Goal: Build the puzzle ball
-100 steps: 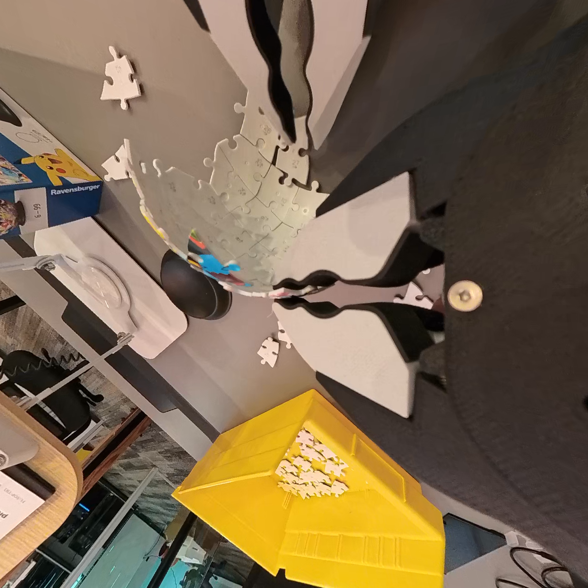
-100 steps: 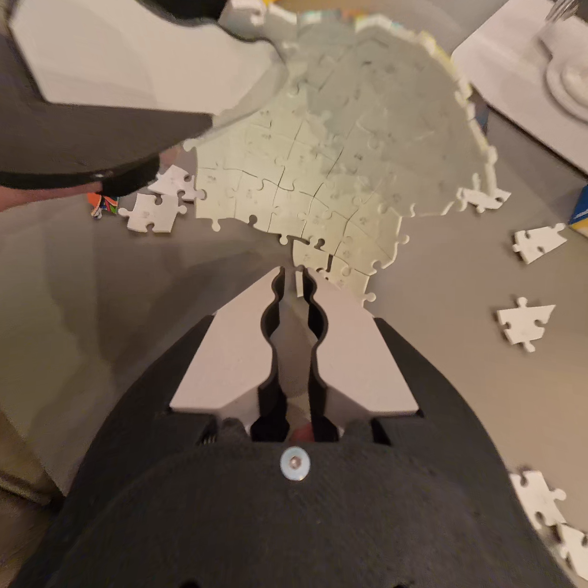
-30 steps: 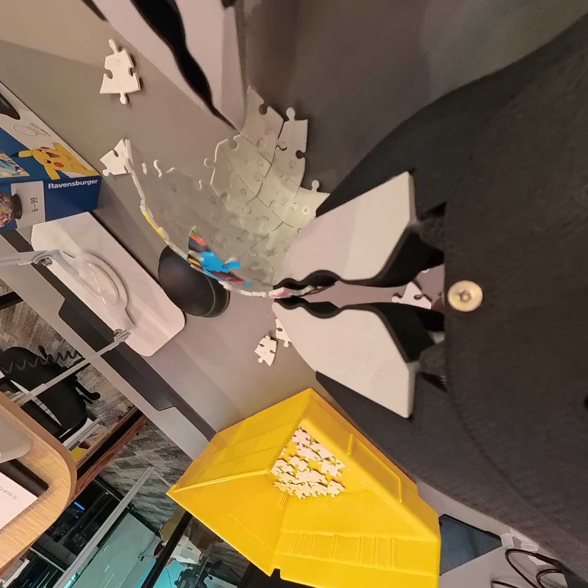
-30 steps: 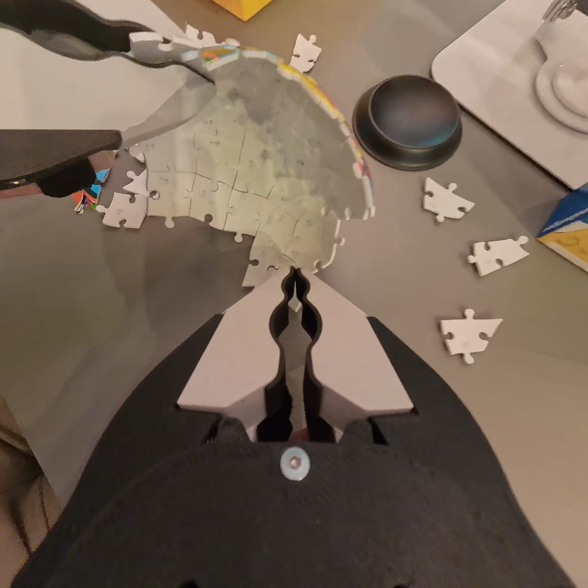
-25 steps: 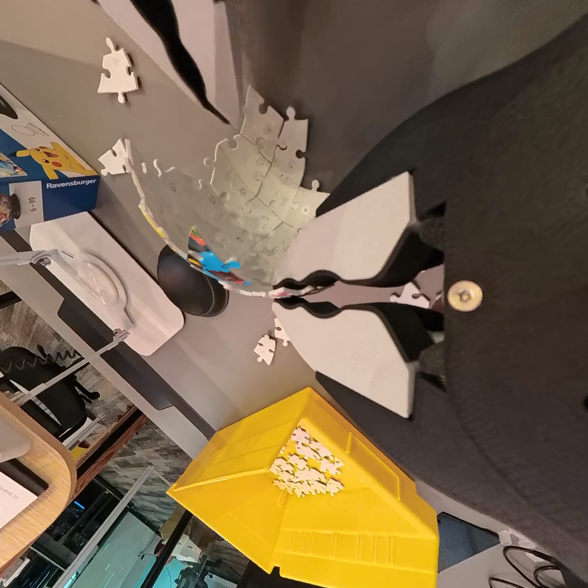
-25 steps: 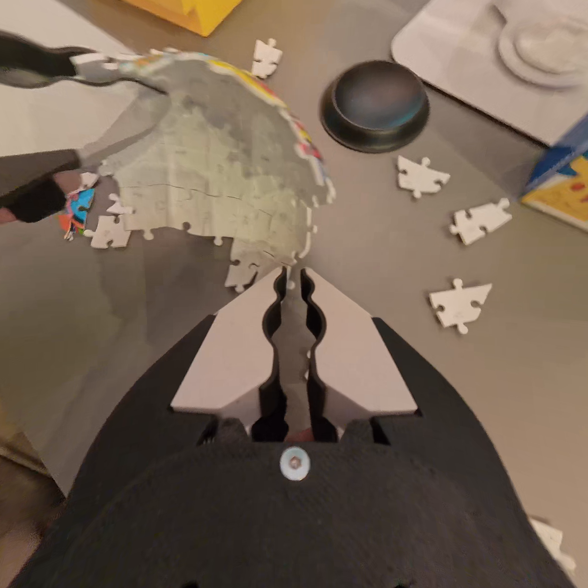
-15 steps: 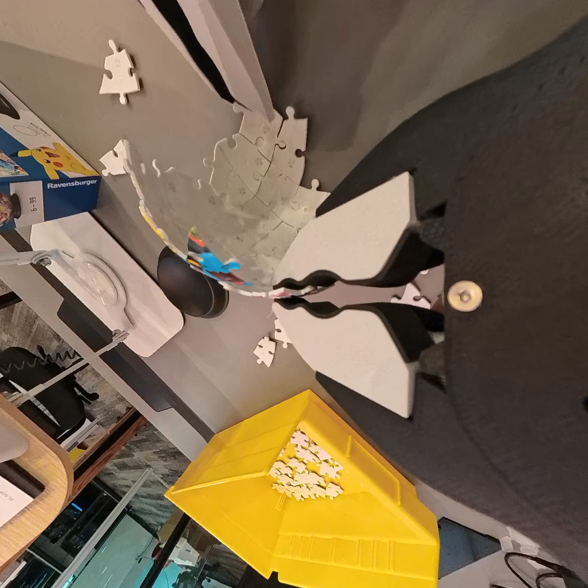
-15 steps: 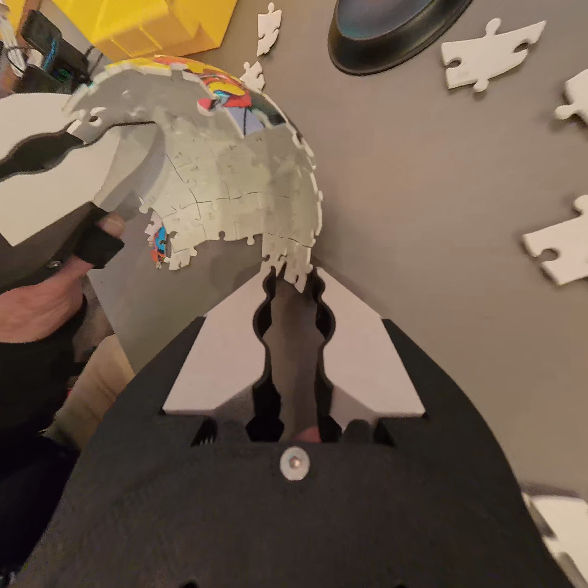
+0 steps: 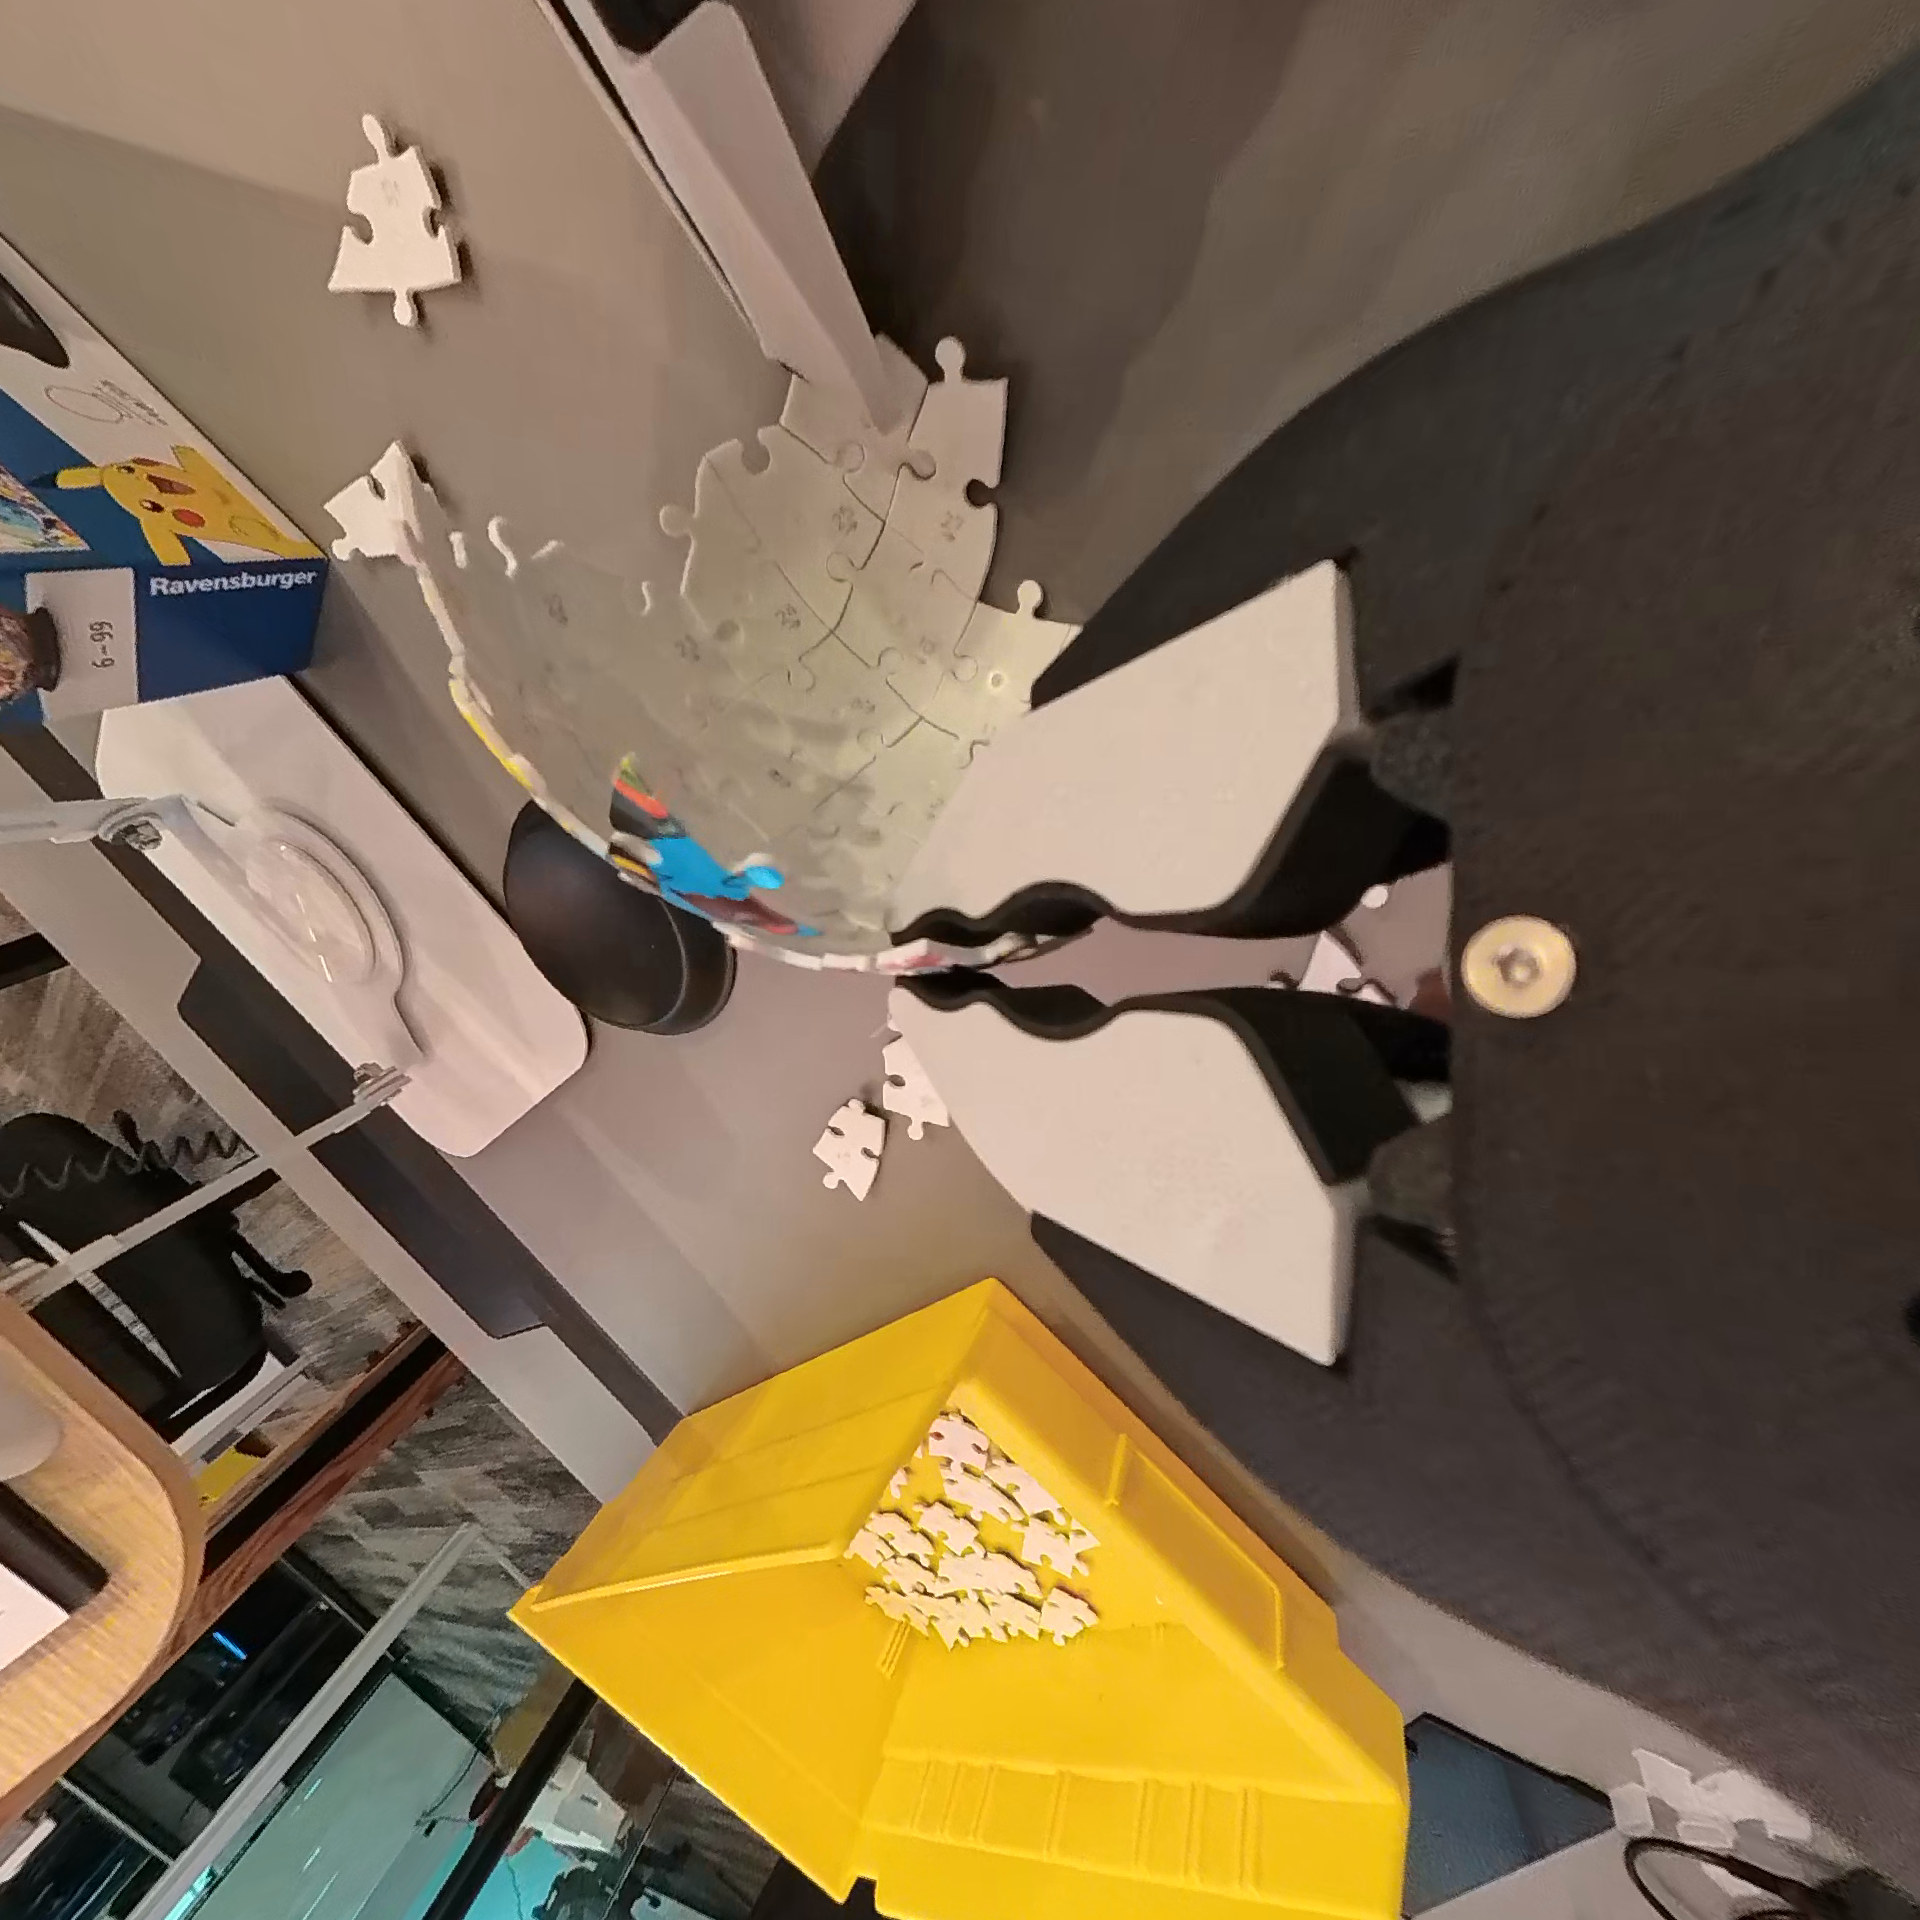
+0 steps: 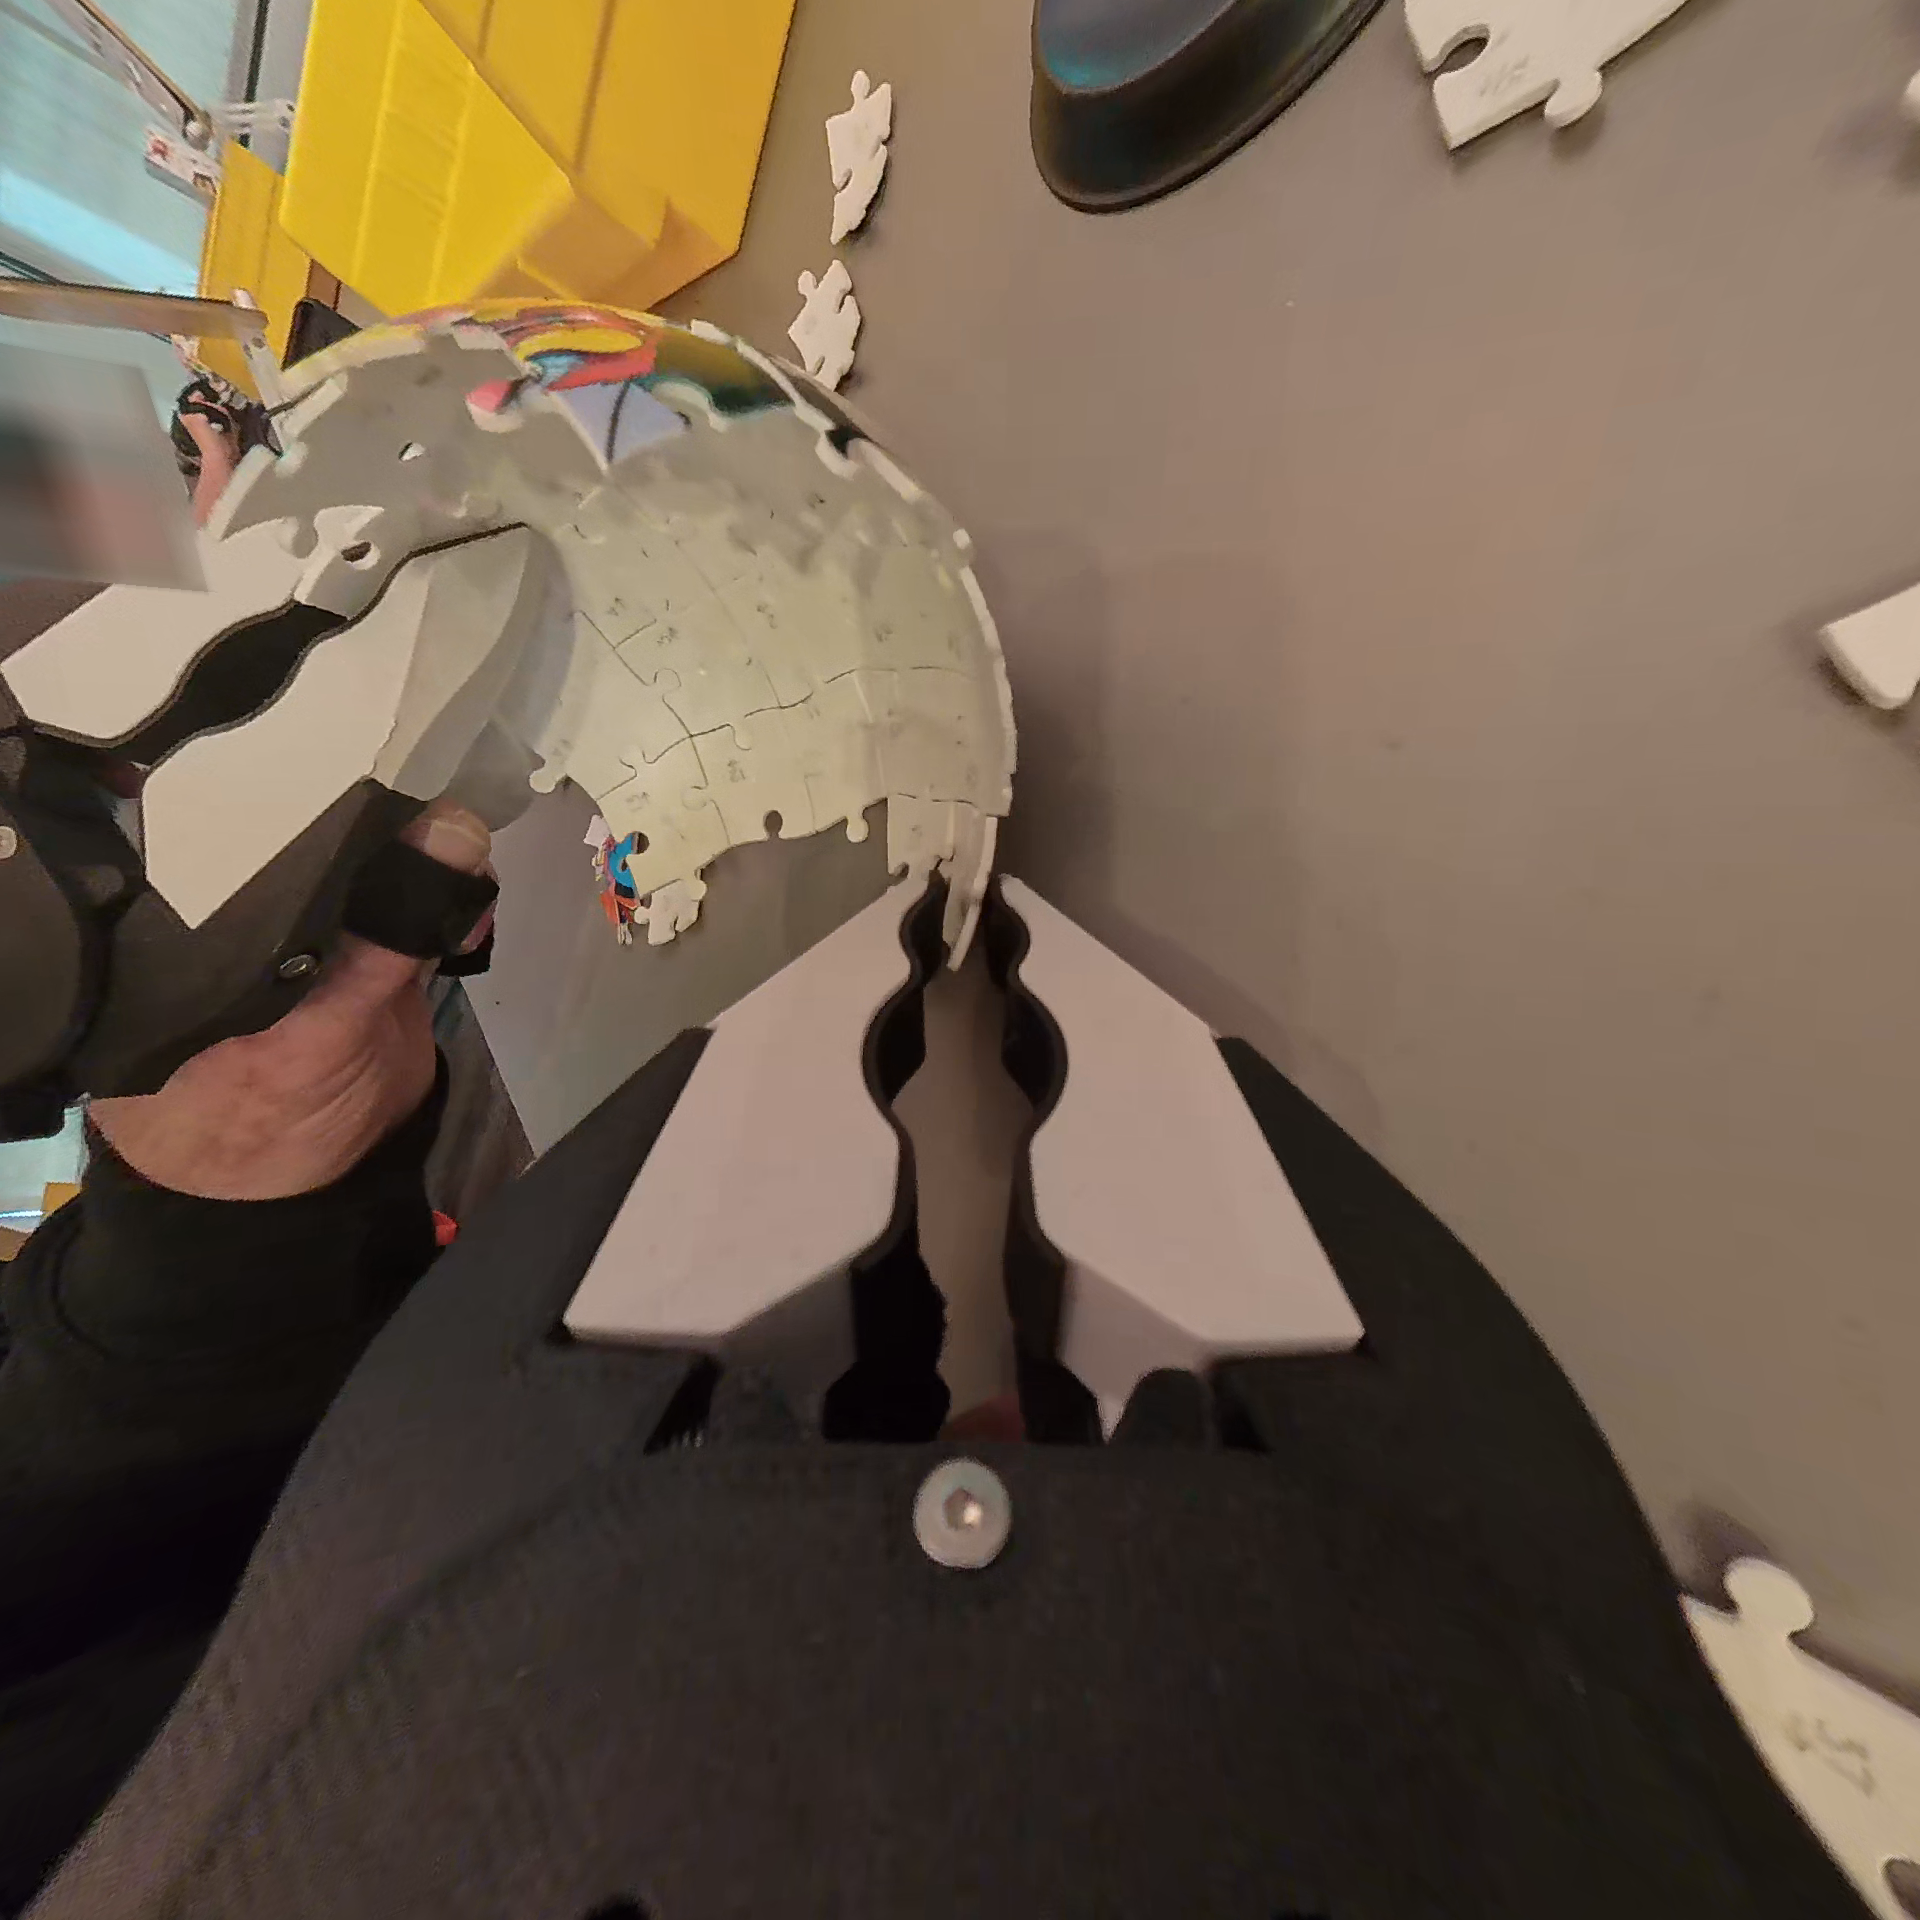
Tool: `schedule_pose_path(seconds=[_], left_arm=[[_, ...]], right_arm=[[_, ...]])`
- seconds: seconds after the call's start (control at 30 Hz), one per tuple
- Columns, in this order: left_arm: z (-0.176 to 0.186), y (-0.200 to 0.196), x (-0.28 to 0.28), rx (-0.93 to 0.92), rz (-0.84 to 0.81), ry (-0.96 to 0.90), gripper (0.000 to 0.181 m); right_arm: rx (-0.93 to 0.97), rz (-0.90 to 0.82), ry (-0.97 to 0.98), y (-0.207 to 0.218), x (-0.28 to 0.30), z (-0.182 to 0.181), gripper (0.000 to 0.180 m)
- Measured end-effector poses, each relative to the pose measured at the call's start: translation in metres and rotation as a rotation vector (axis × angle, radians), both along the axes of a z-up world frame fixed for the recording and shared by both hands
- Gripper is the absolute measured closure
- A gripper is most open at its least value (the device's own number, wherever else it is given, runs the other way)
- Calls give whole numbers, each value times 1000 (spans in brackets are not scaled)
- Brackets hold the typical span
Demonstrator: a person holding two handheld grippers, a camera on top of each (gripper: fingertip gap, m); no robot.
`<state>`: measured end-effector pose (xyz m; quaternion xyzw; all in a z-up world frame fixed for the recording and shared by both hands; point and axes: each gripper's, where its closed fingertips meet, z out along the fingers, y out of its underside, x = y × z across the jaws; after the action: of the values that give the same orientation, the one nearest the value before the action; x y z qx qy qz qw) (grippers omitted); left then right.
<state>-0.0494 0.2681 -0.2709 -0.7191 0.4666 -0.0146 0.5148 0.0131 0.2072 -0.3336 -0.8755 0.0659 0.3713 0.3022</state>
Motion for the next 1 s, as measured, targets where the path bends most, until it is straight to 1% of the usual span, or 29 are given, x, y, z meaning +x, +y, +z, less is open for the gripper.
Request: schedule_pose_path(seconds=[0.07,0.13,0.5,0.63,0.87,1.0], left_arm=[[-1,0,-1,-5,4,-7,177],[-1,0,-2,-10,7,-14,177],[-6,-3,-8,-52,50,-70,177],[-7,-6,-9,-62,56,-81,177],[-9,-11,-14,-64,84,-97,177],[-10,-12,-16,-66,97,-108,177]], right_arm=[[-1,-5,5,0,0,0,174],[-3,-10,25,0,-1,1,166],[1,-28,25,-4,-6,4,158],[11,-57,7,-4,-4,3,162],[6,-69,-11,-5,-6,-1,174],[0,-73,-4,-6,-7,-1,176]])
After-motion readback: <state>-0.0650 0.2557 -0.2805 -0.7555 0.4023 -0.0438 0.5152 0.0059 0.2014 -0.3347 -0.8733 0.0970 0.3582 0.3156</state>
